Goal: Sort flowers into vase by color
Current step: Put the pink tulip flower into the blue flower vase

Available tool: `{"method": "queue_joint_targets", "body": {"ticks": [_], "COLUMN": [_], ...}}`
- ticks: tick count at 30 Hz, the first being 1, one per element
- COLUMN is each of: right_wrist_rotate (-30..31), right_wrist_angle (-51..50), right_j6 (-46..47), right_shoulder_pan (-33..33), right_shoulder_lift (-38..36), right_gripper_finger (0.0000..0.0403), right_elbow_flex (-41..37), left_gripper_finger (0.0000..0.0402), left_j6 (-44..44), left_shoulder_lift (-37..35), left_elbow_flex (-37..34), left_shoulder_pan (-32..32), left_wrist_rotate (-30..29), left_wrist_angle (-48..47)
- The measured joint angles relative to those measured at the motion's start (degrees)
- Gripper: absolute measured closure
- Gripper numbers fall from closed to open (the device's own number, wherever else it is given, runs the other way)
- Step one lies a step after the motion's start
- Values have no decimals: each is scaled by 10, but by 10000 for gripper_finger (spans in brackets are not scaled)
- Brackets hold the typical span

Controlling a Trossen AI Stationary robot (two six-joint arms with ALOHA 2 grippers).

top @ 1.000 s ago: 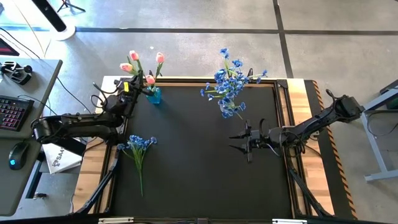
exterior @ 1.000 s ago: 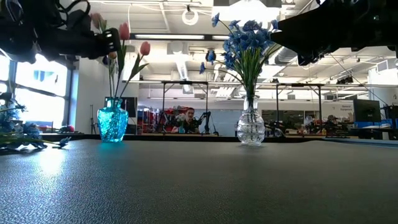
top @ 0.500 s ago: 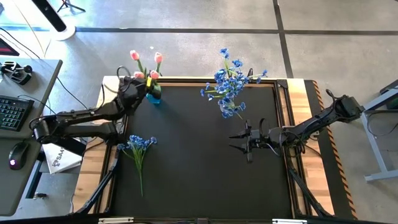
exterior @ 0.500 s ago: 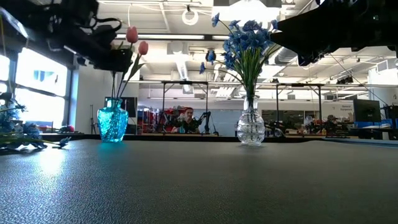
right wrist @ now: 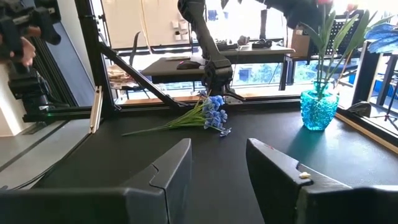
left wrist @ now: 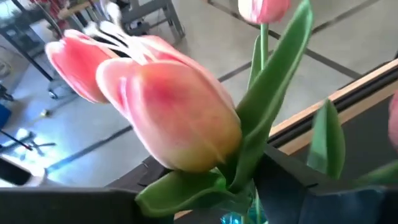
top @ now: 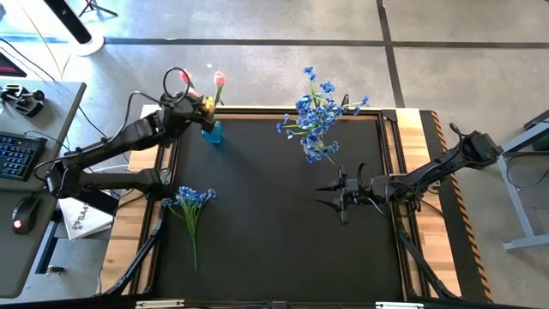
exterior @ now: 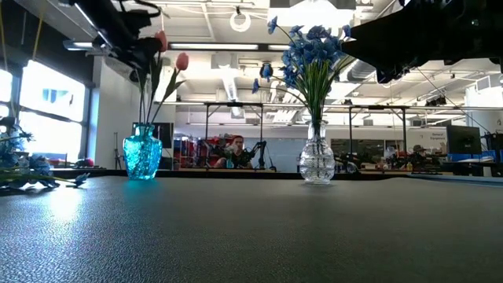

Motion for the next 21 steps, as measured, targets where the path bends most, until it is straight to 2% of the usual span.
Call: {"method": "queue_joint_targets", "body": {"ticks": [5,10,16,21], "right_wrist_rotate": [-1,-2,-3,-4], "right_wrist_angle": [0,0,-2,-2], "right_j6": [-2,-4,-4,-9], "right_shoulder_pan": [0,0,0,0], "right_shoulder_lift": [0,0,0,0], "right_gripper_finger": [254,254,254,254], "right_elbow_flex": [0,0,0,0], "left_gripper_finger": [202,186,167,143], "left_j6": [-47,-77,-76,-76], "left_shoulder_lift": [0,0,0,0], "left_elbow_flex": [49,61,63,109], "left_shoulder_pan": [0,0,0,17], "left_wrist_rotate": [33,49,50,56], "left_wrist_angle": [-78,-109,-118,-166]}}
